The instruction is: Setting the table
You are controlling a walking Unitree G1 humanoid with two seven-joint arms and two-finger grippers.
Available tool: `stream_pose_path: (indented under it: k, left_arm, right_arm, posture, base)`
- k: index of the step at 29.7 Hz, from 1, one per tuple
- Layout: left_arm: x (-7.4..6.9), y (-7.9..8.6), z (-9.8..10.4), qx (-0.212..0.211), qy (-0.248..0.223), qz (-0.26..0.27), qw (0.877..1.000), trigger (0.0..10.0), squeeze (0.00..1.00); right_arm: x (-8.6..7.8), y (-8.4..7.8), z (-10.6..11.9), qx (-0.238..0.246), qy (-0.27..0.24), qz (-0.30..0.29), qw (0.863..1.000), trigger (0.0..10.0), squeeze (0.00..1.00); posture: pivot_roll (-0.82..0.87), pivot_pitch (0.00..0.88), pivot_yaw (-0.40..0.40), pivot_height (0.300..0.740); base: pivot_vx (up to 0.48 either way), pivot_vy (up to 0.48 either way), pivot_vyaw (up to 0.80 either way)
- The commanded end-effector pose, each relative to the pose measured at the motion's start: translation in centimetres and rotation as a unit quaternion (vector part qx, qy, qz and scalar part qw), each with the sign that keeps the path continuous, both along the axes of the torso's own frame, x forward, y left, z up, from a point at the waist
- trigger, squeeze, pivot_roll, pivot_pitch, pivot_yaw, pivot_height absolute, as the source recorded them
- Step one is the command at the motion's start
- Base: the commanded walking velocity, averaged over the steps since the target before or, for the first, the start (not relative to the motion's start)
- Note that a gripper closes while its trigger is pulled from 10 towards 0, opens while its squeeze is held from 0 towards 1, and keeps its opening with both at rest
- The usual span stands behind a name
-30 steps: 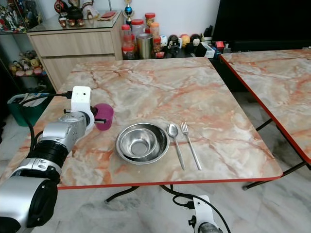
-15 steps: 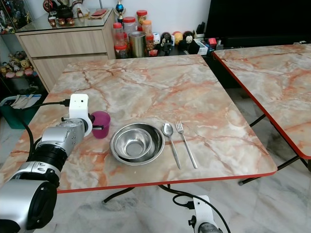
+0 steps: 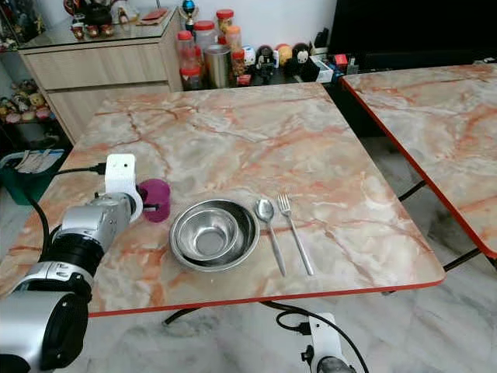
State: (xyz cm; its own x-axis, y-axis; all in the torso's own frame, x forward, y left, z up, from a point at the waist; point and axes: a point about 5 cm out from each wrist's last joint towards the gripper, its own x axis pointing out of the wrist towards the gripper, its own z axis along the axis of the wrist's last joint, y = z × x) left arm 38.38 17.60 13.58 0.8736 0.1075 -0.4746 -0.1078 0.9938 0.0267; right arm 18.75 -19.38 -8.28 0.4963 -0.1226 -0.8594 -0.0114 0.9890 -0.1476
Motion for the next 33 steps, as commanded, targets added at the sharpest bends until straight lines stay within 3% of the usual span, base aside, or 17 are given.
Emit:
stream_pose_path:
  k: [1,5,6,26,29,31,32,33]
  left_arm:
    - [-0.1,0.7,0.2,0.003,0.001,0.01,1.0,10.0,1.0]
    - [0.0,0.7,0.4,0.003,-0.002,0.009,1.0,10.0,1.0]
    - [0.0,0.8,0.7,0.004,-0.006,0.013,1.0,10.0,0.0]
    - [0.4,2.4,4.9,0.014,-0.069,0.028,0.997,10.0,0.0]
    - [0.4,2.9,6.7,0.009,-0.13,0.034,0.991,10.0,0.0]
    - [0.1,3.4,8.9,0.0,-0.22,0.045,0.975,10.0,0.0]
    - [0.1,3.4,8.9,0.0,-0.22,0.045,0.975,10.0,0.0]
    - [-0.3,4.1,9.6,0.005,-0.255,0.058,0.965,10.0,0.0]
  right_arm:
    - [0.1,0.2,0.0,0.004,0.001,0.0,1.0,10.0,0.0]
    - [0.1,0.2,0.0,0.004,0.0,0.001,1.0,10.0,0.0]
    - [0.1,0.2,0.0,0.004,0.0,0.001,1.0,10.0,0.0]
    - [0.3,0.2,0.1,0.005,0.0,0.004,1.0,10.0,0.0]
    - [0.3,0.2,0.1,0.006,-0.001,0.003,1.0,10.0,0.0]
    - [0.3,0.1,0.1,0.007,-0.001,0.001,1.0,10.0,0.0]
    - [0.3,0.1,0.1,0.007,-0.001,0.001,1.0,10.0,0.0]
    - [0.3,0.1,0.1,0.007,-0.002,0.001,1.0,10.0,0.0]
  posture:
    - [0.08,0.0,0.044,0.74]
    - [0.08,0.0,0.042,0.74]
    - [0.08,0.0,0.041,0.74]
    - [0.09,0.0,0.032,0.74]
    - [0.09,0.0,0.03,0.74]
    - [0.09,0.0,0.028,0.74]
    - [0.09,0.0,0.028,0.74]
    - [0.09,0.0,0.028,0.74]
  base:
    - [0.0,0.0,0.0]
    - [0.0,0.0,0.0]
    - [0.0,0.0,0.0]
    - [0.0,0.0,0.0]
    - [0.0,0.0,0.0]
    - [0.0,0.0,0.0]
    - [0.0,0.0,0.0]
    - [0.0,0.0,0.0]
